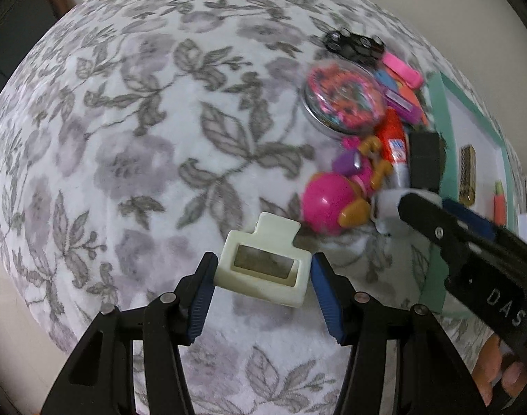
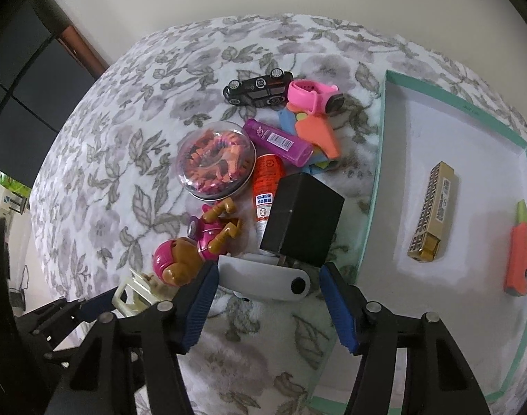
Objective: Organize rigid objects
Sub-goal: 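Grasp the cream hair clip with the left tool while the right tool grasps the white tape roll, then carry the hair clip with the left tool while the right tool carries the tape roll over the tray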
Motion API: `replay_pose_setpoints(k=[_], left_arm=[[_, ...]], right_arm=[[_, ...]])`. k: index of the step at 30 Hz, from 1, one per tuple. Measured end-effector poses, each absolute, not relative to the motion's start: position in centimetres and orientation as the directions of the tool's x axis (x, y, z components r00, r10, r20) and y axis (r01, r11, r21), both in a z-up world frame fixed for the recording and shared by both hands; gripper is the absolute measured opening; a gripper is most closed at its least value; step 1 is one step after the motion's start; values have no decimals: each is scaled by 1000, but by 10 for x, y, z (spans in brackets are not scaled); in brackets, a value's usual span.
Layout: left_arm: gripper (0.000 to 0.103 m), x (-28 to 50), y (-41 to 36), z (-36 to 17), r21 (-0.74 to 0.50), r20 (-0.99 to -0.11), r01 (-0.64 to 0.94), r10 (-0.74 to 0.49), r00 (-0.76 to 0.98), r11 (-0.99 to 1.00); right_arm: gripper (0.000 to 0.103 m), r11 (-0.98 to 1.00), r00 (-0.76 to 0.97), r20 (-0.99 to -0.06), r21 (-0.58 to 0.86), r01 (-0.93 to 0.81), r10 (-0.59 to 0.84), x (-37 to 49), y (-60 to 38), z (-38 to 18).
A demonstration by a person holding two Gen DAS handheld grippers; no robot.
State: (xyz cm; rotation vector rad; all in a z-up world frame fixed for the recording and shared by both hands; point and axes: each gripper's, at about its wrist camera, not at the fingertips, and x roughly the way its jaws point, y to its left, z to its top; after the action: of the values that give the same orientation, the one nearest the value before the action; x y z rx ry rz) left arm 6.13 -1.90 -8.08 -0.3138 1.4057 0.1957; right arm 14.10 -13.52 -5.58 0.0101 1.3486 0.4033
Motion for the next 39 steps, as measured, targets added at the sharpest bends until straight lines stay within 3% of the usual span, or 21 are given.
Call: replay_pose_setpoints(k=[12,29,39], left_arm=[[55,67,36,-94,-123,-983,-385,-60,173,915],[55,80,18,-99,-56,-987,-376,5,159,925],[54,79,23,-78,-118,-974,-409,-24,226,905]], right_arm=[[65,940,142,-954,223,-258,265,140,-123,-69],[63,950,149,-956,214,-228,251,141,-117,-81],[60,945,116,-957,234,-227,265,140,-124,-73]])
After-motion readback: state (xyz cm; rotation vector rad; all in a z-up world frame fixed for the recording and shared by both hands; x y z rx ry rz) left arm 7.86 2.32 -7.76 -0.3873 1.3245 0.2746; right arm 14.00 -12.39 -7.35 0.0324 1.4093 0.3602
